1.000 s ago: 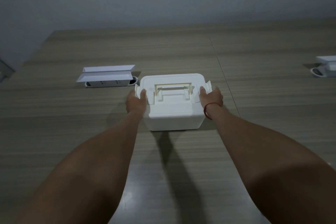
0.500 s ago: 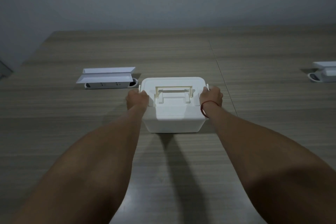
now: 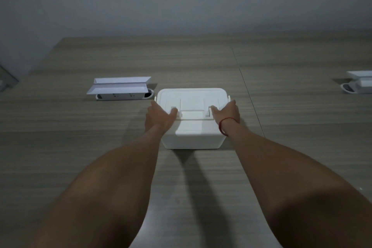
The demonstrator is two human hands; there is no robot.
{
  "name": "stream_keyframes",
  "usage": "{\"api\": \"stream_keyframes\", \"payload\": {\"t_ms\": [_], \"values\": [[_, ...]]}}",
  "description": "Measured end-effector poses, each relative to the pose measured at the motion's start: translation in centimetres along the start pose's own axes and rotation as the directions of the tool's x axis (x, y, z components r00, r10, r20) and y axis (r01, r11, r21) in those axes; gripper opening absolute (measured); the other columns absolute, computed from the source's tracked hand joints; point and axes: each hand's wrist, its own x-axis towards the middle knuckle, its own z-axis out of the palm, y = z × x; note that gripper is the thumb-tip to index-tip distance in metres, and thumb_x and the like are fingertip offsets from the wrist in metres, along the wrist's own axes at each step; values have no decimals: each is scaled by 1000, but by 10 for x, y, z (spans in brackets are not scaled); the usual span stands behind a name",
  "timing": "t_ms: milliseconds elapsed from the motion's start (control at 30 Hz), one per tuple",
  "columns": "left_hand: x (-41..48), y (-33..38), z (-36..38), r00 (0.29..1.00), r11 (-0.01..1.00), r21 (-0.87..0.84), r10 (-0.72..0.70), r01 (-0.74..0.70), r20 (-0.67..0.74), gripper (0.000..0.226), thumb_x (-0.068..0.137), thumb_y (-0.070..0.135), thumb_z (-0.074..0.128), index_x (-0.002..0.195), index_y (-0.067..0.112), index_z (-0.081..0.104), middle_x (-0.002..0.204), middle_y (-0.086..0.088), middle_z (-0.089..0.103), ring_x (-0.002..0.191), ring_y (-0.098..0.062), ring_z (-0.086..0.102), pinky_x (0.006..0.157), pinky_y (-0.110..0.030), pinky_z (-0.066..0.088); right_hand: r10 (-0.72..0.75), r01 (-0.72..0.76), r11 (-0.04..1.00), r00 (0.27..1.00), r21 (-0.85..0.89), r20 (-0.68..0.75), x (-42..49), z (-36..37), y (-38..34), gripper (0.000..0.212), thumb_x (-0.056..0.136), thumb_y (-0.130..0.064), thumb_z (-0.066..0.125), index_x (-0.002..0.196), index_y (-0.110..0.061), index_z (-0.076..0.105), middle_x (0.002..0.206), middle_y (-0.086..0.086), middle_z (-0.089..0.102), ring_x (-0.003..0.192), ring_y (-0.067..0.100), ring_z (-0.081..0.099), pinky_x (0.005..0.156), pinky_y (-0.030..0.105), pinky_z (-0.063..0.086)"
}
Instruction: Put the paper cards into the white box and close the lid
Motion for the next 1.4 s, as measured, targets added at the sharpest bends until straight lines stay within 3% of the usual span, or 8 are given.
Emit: {"api": "stream_keyframes", "payload": {"t_ms": [233, 800, 1067, 1267, 1400], "values": [[-3, 2, 15, 982, 992, 124, 42, -20, -182, 71, 89, 50, 47, 136, -2, 37, 133, -20, 51, 123, -35, 48, 97, -44, 42, -39, 36, 998, 997, -48, -64, 5, 8, -6, 60, 83, -34, 68, 126, 0, 44, 135, 19, 54, 127, 35, 50, 101, 41, 42], [101, 22, 18, 971, 989, 149, 42, -7, -236, 71, 89, 54, 45, 135, 0, 39, 133, -18, 52, 123, -34, 51, 96, -44, 44, -43, 40, 998, 996, -43, -80, 80, 51, -65, 60, 83, -33, 69, 128, -2, 44, 136, 16, 53, 128, 33, 50, 104, 40, 42], [89, 13, 7, 995, 999, 52, -6, 11, -95, 75, 89, 52, 48, 141, 1, 32, 139, -18, 48, 128, -36, 47, 100, -48, 42, -26, 23, 999, 997, -45, -66, 65, 44, -57, 60, 87, -37, 63, 130, 0, 42, 138, 18, 52, 129, 34, 48, 103, 42, 41], [29, -10, -3, 997, 990, -140, 11, -21, -75, 60, 91, 47, 47, 134, 5, 42, 133, -15, 55, 120, -33, 54, 97, -44, 48, -28, 31, 997, 998, 74, -53, 19, 32, -29, 56, 95, -37, 46, 137, -2, 37, 139, 21, 49, 127, 37, 49, 102, 44, 41], [-15, -31, 7, 998, 995, -73, 63, -64, -14, 55, 94, 45, 42, 135, 7, 43, 135, -16, 53, 125, -33, 51, 103, -45, 43, -81, 83, 996, 996, 39, -28, -21, 38, 2, 56, 98, -38, 37, 145, -9, 29, 143, 20, 46, 129, 37, 47, 105, 45, 39]]}}
